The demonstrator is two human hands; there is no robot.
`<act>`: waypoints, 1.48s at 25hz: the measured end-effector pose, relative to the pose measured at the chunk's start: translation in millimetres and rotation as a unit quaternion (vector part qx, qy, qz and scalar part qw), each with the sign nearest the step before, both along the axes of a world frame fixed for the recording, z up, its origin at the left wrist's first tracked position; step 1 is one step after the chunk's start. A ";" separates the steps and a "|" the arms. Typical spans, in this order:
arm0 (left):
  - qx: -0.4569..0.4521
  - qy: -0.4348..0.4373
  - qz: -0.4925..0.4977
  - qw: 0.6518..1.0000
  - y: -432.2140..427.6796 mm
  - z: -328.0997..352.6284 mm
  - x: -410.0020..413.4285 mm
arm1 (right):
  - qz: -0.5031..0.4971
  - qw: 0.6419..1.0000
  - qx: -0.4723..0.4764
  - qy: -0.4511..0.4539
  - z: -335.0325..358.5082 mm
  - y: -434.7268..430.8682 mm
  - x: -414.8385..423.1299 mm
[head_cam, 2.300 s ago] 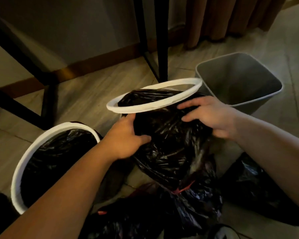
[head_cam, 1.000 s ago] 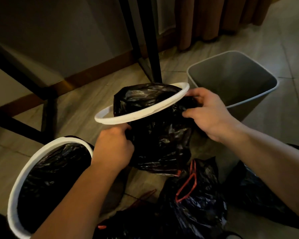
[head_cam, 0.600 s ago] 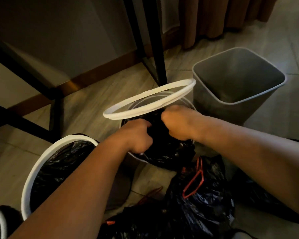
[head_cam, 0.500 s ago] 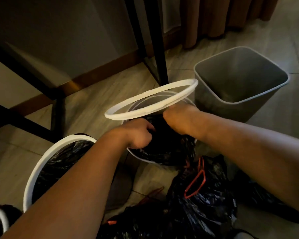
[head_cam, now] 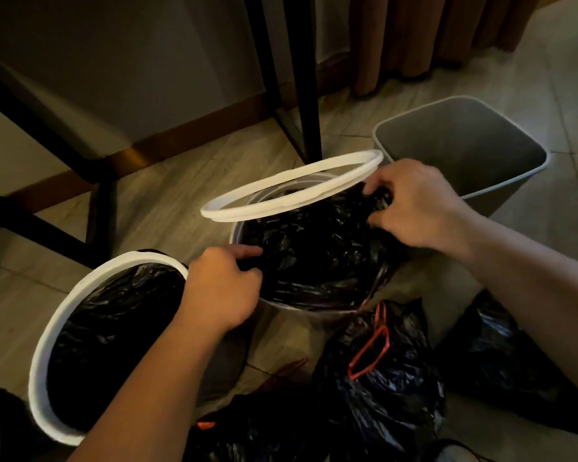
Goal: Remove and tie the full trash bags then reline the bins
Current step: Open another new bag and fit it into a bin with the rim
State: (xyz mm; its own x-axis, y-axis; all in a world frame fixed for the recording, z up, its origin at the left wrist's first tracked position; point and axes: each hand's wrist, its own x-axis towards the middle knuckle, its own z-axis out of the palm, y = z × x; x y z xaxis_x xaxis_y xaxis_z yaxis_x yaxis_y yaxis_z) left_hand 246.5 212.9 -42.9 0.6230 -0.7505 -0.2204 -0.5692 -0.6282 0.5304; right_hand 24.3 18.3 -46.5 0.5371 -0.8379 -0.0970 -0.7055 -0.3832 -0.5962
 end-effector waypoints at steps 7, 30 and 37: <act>0.019 -0.034 -0.070 0.997 8.2 5.3 -3.6 | -0.063 0.989 0.096 -0.097 -17.3 2.6 -11.0; -0.168 0.151 0.156 0.962 40.3 -52.8 -14.3 | -0.169 0.894 0.261 -0.322 -44.8 24.5 -22.0; -0.274 0.212 0.256 0.902 59.3 -72.3 -30.8 | -0.171 0.902 0.231 -0.322 -68.3 48.2 -36.2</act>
